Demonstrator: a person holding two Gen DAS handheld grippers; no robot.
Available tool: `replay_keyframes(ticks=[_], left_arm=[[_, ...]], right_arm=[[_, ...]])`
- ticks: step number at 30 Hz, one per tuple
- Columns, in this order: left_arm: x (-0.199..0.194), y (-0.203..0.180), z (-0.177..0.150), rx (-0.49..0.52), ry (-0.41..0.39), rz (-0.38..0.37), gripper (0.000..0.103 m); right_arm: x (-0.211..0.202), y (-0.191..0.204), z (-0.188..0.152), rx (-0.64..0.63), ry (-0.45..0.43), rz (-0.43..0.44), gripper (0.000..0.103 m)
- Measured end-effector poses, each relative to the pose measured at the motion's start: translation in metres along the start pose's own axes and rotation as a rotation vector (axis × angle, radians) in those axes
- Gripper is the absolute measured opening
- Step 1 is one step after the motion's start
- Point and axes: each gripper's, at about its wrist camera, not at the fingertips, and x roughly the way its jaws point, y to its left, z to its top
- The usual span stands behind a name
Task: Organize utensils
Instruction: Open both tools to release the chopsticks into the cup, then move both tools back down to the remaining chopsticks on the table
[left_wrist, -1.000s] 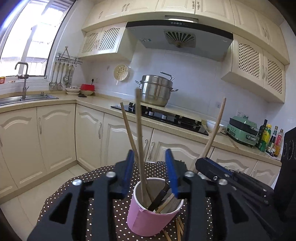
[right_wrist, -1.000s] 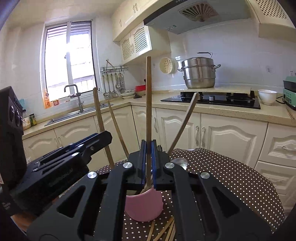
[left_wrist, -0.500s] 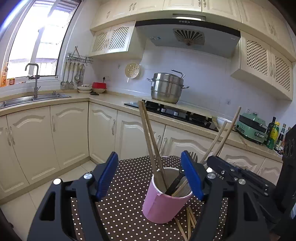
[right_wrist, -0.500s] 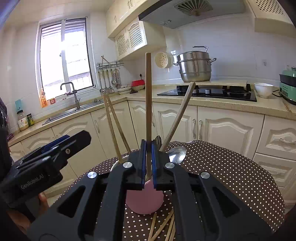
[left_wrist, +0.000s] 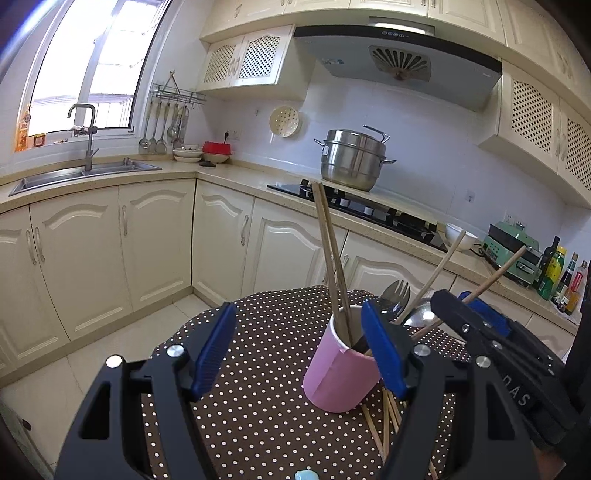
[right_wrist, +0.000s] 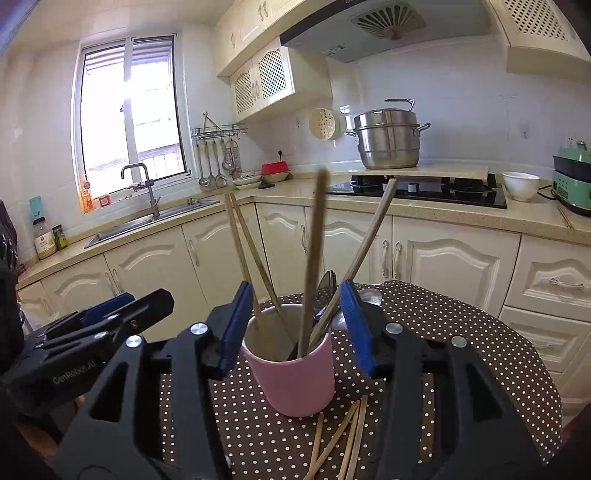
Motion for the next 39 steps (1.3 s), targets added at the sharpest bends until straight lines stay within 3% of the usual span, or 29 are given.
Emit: replay_keyframes(ticks=[11, 16, 23, 31, 39], left_arm=[[-0.019, -0.005, -0.011, 0.037, 0.095, -0.031, 0.069], [-0.016, -0.016, -0.028, 0.101, 0.190, -0.050, 0.069], [0.002, -0.040, -0.061, 0.170, 0.363, -0.135, 0.069], [0.032, -0.067, -0.090, 0.216, 0.494, -0.192, 0.069], [0.062, -0.085, -0.123, 0.250, 0.610, -0.215, 0.042]], right_arm=[[-0.032, -0.002, -0.003, 0.004, 0.009, -0.034, 0.059], [-0.044, -0.008, -0.014, 0.004, 0.044, -0.048, 0.059], [-0.047, -0.025, -0.035, 0.015, 0.129, -0.077, 0.060], [-0.047, -0.058, -0.065, 0.078, 0.226, -0.118, 0.062], [-0.041, -0.082, -0.092, 0.133, 0.301, -0.135, 0.062]])
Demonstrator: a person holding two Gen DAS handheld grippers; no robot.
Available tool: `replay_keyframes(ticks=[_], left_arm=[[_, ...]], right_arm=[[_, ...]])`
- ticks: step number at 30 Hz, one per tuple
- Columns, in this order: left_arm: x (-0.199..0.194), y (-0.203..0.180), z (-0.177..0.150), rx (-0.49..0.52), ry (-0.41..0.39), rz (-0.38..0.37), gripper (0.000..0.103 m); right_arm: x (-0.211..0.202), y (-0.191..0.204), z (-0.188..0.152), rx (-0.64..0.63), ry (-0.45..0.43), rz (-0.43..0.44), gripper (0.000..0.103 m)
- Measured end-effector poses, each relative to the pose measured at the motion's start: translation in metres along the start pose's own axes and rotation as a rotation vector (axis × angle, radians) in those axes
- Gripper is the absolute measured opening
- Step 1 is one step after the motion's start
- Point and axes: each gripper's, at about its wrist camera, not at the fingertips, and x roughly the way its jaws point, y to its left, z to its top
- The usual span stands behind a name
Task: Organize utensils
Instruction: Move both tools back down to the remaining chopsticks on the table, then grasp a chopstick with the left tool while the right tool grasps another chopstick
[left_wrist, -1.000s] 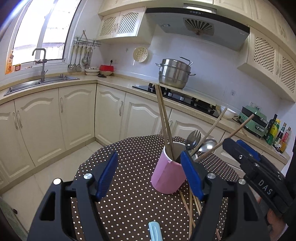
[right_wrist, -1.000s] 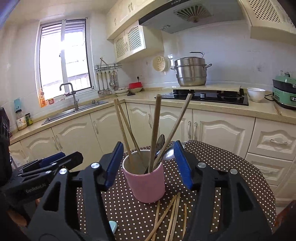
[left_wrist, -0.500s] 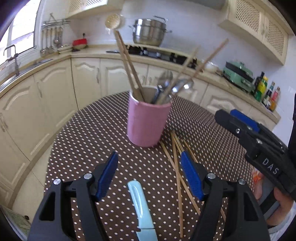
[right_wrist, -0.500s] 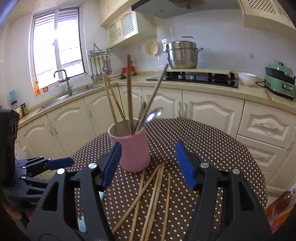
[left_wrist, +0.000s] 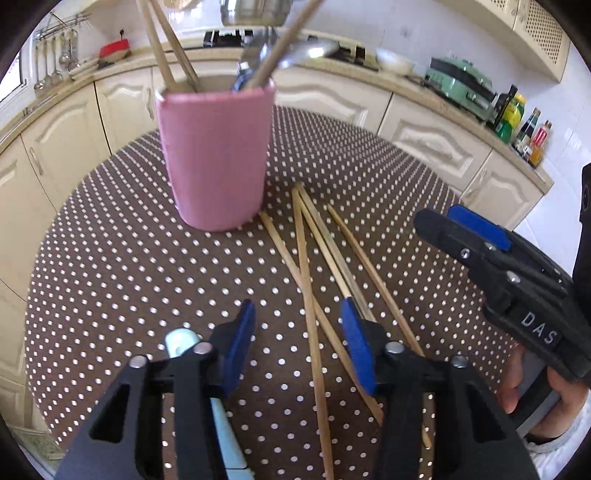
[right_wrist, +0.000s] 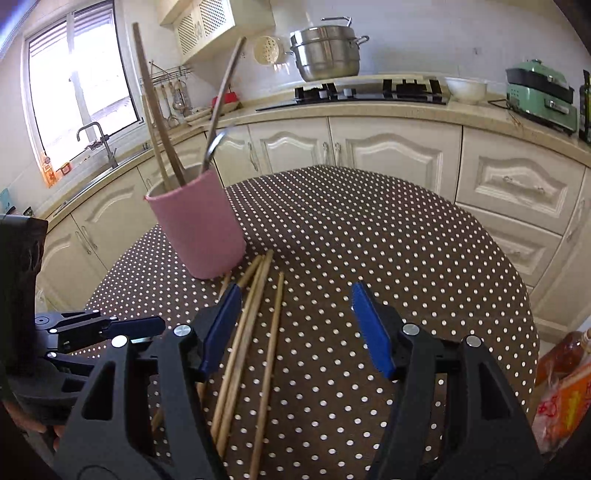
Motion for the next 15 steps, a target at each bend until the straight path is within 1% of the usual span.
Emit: replay_keyframes(ticks=[2, 6, 9, 10, 11, 14, 15], left_arm=[[0.006, -0.003, -0.001, 0.003, 0.017, -0.009, 0.034], [0.016, -0.006, -0.003, 0.014, 0.042, -0.009, 0.024], [0.019, -0.008, -0.002, 0.007, 0.044, -0.027, 0.017], [0.019, -0.009, -0.001, 0.008, 0.045, -0.035, 0.011], [0.020, -0.008, 0.000, 0.007, 0.045, -0.033, 0.007], [0.015, -0.002, -0.003, -0.015, 0.044, -0.039, 0.006], [0.013, 0.003, -0.005, -0.044, 0.051, -0.043, 0.006]], right_arm=[[0.003, -0.004, -0.002, 0.009, 0.011, 0.000, 0.062], [0.008, -0.012, -0.004, 0.037, 0.029, 0.013, 0.062], [0.009, -0.013, -0.004, 0.042, 0.029, 0.020, 0.062], [0.010, -0.013, -0.005, 0.042, 0.032, 0.021, 0.062], [0.010, -0.013, -0.005, 0.042, 0.034, 0.022, 0.062], [0.012, -0.015, -0.005, 0.047, 0.038, 0.025, 0.062], [0.012, -0.016, -0.005, 0.049, 0.039, 0.025, 0.062]])
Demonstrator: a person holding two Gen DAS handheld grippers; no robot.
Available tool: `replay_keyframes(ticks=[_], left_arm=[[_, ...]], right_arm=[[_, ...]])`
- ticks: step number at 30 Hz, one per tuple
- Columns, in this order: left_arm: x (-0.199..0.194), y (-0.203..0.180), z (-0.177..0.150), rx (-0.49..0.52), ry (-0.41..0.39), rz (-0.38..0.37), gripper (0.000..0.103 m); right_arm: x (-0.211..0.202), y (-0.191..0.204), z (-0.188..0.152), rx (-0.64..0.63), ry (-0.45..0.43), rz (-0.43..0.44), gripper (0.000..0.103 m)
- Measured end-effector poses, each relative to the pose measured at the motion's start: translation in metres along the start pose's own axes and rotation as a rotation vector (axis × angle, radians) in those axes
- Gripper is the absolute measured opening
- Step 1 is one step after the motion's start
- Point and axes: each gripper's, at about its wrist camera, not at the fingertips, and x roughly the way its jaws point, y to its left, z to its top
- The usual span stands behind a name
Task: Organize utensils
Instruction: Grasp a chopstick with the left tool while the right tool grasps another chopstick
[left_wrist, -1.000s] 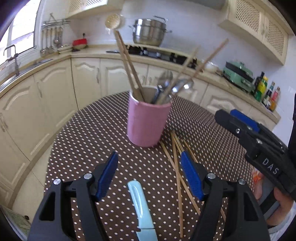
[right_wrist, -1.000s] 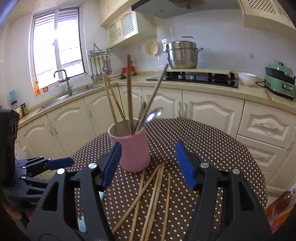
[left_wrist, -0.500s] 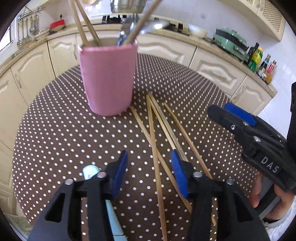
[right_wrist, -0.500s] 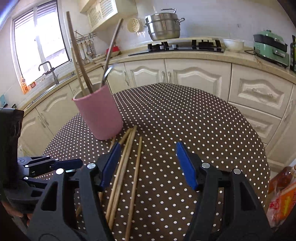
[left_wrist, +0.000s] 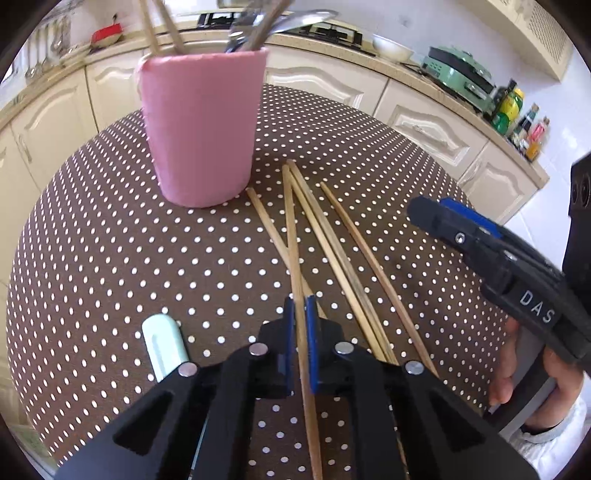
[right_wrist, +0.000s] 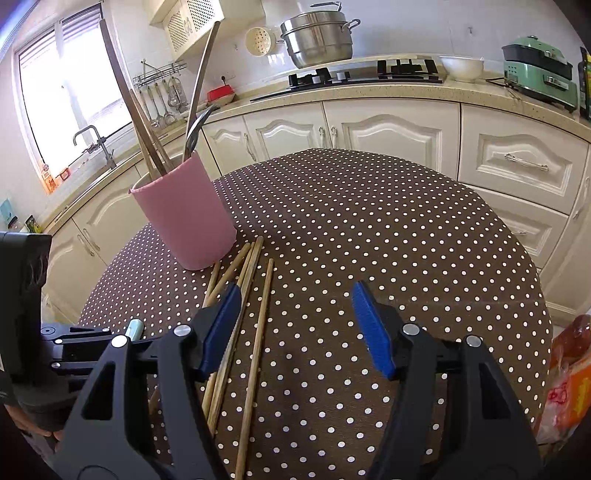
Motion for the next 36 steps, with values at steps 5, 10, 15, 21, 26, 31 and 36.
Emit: replay_keyframes(ticks=[5, 10, 15, 21, 26, 31, 36], left_arm=[[-0.009, 0.008, -0.011, -0.038, -0.001, 0.023, 0.005], [-0.019, 0.009, -0.024, -0.070, 0.039, 0.049, 0.005], [-0.019, 0.011, -0.019, -0.083, 0.053, 0.064, 0.008], [-0.002, 0.011, 0.006, -0.086, 0.075, 0.076, 0.022], [0.009, 0.009, 0.020, -0.049, 0.089, 0.095, 0.022], [0.013, 0.010, 0.026, -0.077, 0.087, 0.091, 0.006], [0.002, 0.016, 0.018, -0.098, 0.037, 0.068, 0.006]], right_arm=[[0.003, -0.001, 0.000, 0.003, 0.010, -0.003, 0.062], [0.006, 0.005, -0.002, -0.031, 0.042, -0.015, 0.062], [0.011, 0.013, -0.005, -0.082, 0.094, -0.033, 0.062], [0.021, 0.013, -0.008, -0.104, 0.190, -0.050, 0.062], [0.029, 0.017, -0.007, -0.134, 0.266, -0.044, 0.062], [0.044, 0.031, 0.000, -0.201, 0.350, -0.059, 0.062], [0.060, 0.043, 0.005, -0.268, 0.436, -0.089, 0.060]])
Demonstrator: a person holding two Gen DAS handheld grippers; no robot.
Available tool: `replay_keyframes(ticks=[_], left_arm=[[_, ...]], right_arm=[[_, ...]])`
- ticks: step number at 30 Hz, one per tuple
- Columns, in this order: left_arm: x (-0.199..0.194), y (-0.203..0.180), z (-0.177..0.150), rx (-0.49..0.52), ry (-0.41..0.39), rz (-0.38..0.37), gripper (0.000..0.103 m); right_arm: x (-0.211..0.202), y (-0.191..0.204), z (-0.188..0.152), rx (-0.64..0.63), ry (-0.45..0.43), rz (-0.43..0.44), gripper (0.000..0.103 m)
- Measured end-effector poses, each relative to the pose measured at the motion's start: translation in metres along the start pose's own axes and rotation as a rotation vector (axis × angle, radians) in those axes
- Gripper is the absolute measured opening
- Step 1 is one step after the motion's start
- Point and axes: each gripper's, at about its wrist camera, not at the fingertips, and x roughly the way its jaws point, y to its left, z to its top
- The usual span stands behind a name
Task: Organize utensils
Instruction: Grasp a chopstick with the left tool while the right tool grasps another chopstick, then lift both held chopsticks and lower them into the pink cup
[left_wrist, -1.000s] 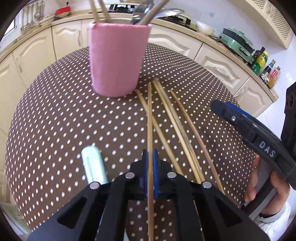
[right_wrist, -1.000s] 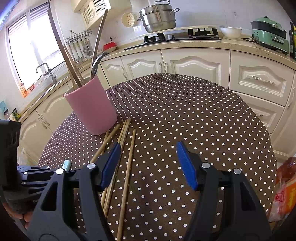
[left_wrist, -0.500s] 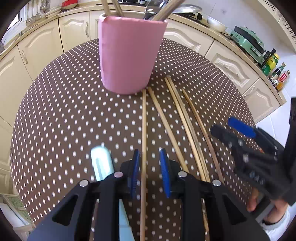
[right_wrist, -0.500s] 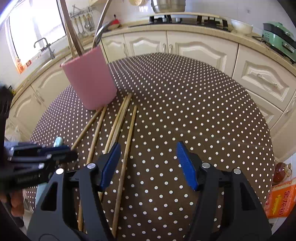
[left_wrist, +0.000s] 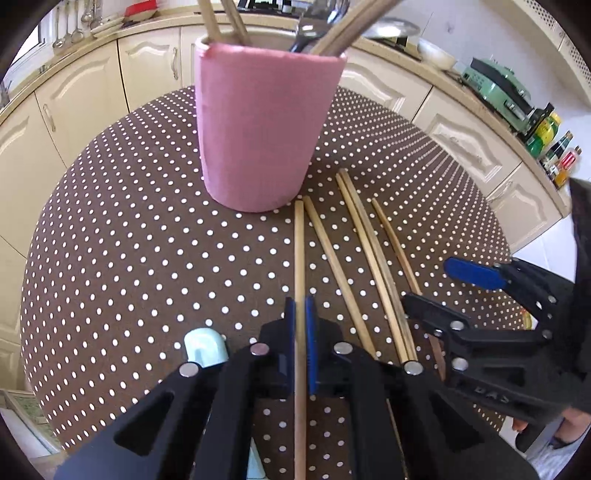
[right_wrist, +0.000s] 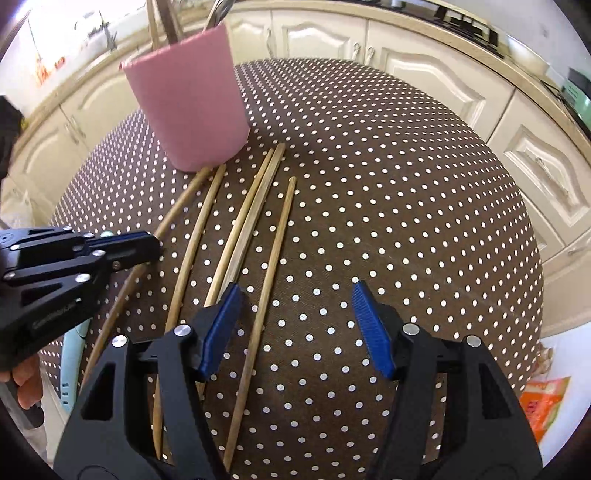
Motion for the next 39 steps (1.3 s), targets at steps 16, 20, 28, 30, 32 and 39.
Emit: replay_keyframes(ticks=[16, 20, 28, 30, 32, 39], left_arm=[[-0.053, 0.018, -0.020, -0.052, -0.134, -0.061, 0.005], [-0.062, 0.019, -0.021, -0.060, -0.159, -0.070, 0.005], [-0.097, 0.021, -0.035, -0.036, -0.285, -0.123, 0.005], [-0.108, 0.017, -0.040, -0.010, -0.339, -0.156, 0.005], [-0.118, 0.016, -0.044, 0.013, -0.395, -0.171, 0.006], [-0.157, 0.013, -0.055, 0.050, -0.598, -0.225, 0.006]], right_arm=[[0.024, 0.023, 0.046, -0.066, 0.225, 0.031, 0.006], [0.020, 0.006, 0.043, -0.016, 0.179, 0.081, 0.005], [-0.025, -0.028, 0.021, 0.088, -0.068, 0.173, 0.005], [-0.040, -0.035, 0.015, 0.112, -0.138, 0.202, 0.005], [-0.061, -0.038, 0.008, 0.129, -0.236, 0.230, 0.005], [-0.123, -0.036, -0.011, 0.151, -0.525, 0.300, 0.005]])
